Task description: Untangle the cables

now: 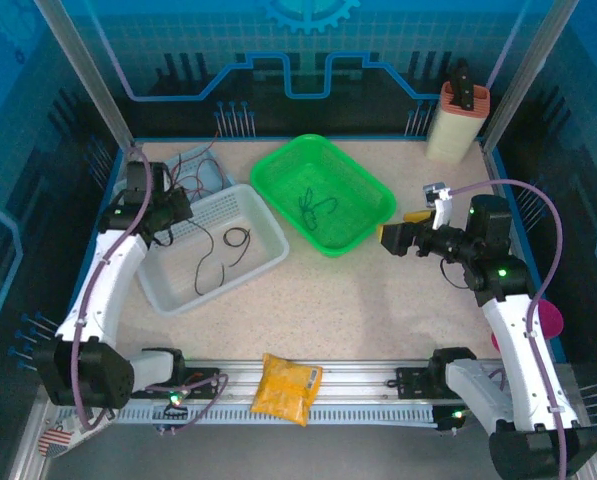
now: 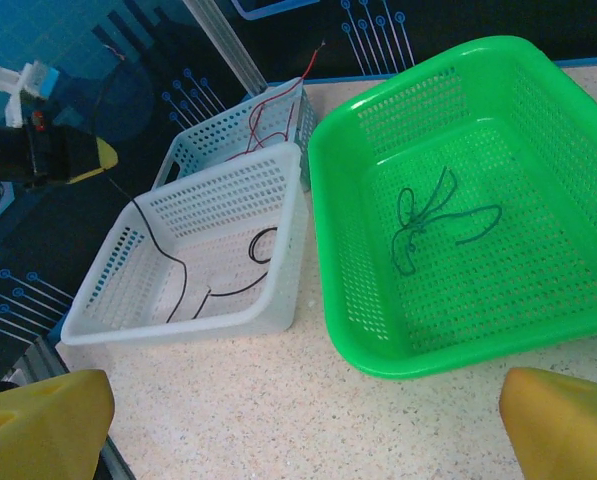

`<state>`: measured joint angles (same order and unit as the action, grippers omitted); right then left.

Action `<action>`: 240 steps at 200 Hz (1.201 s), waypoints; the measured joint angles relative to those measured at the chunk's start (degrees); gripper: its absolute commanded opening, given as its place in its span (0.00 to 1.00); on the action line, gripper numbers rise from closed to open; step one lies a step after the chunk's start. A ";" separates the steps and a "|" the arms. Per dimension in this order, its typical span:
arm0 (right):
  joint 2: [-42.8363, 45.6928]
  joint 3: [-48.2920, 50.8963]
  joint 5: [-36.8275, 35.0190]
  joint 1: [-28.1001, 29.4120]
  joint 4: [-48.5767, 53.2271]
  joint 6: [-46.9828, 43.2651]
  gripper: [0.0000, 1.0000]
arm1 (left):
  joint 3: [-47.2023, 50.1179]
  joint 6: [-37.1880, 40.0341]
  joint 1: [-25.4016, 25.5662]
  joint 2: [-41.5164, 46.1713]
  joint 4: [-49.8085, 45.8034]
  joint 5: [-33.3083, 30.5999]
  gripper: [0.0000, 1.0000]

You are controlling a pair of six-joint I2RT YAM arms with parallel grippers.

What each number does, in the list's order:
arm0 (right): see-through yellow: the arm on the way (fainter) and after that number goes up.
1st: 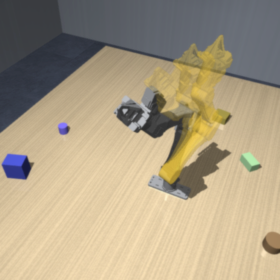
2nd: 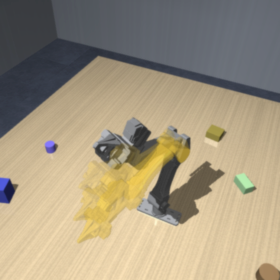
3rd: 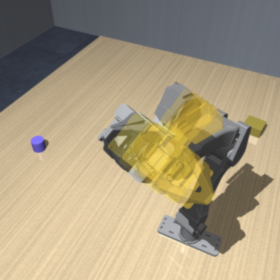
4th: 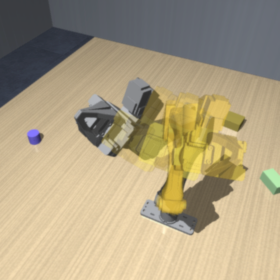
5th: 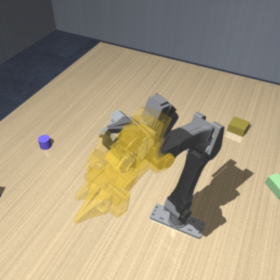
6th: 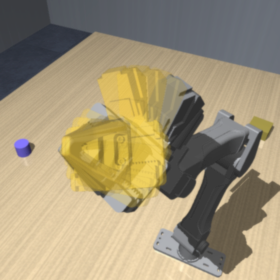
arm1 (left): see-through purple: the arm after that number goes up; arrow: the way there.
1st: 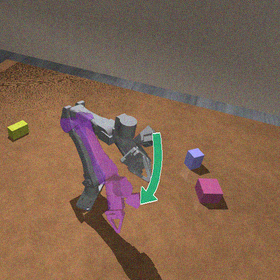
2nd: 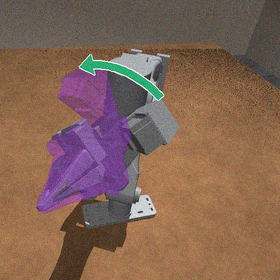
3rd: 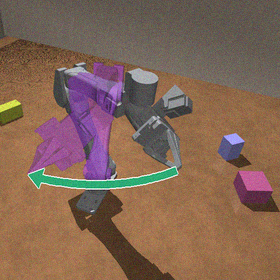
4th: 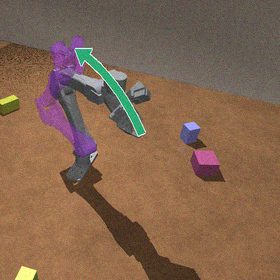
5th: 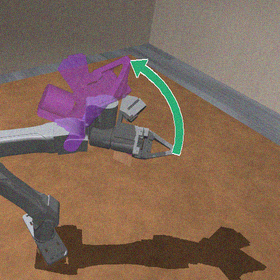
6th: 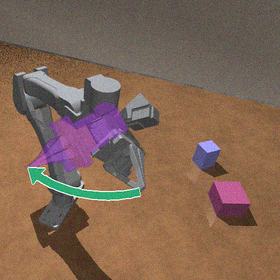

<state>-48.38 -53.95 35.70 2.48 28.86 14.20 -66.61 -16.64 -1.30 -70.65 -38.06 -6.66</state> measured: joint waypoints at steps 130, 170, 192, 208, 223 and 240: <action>-3.19 -0.04 -0.98 -0.04 -0.22 1.75 1.00 | 0.59 -1.05 -2.43 7.21 0.63 0.76 0.99; -6.34 -0.24 -3.96 1.73 -1.66 3.78 1.00 | 0.55 -2.91 -17.25 7.39 -4.11 3.19 0.97; -10.78 -2.60 -7.08 5.79 -1.53 3.82 1.00 | 1.22 -3.93 -25.90 5.68 -4.04 4.59 0.99; -13.99 -3.80 -9.05 7.56 -2.32 5.03 0.97 | 1.38 -4.31 -28.70 2.82 -3.54 5.11 0.99; -16.26 -3.87 -10.78 7.72 -3.50 7.21 0.96 | 1.31 -4.48 -29.94 -0.39 -1.97 5.81 0.99; -18.86 -3.89 -11.72 7.72 -4.87 9.92 0.96 | 0.24 -5.31 -30.56 -5.27 -0.46 6.34 0.99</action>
<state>-67.24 -57.84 23.99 10.20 23.99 24.12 -66.37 -21.96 -31.86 -75.92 -38.52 -0.32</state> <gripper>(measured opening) 0.964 0.990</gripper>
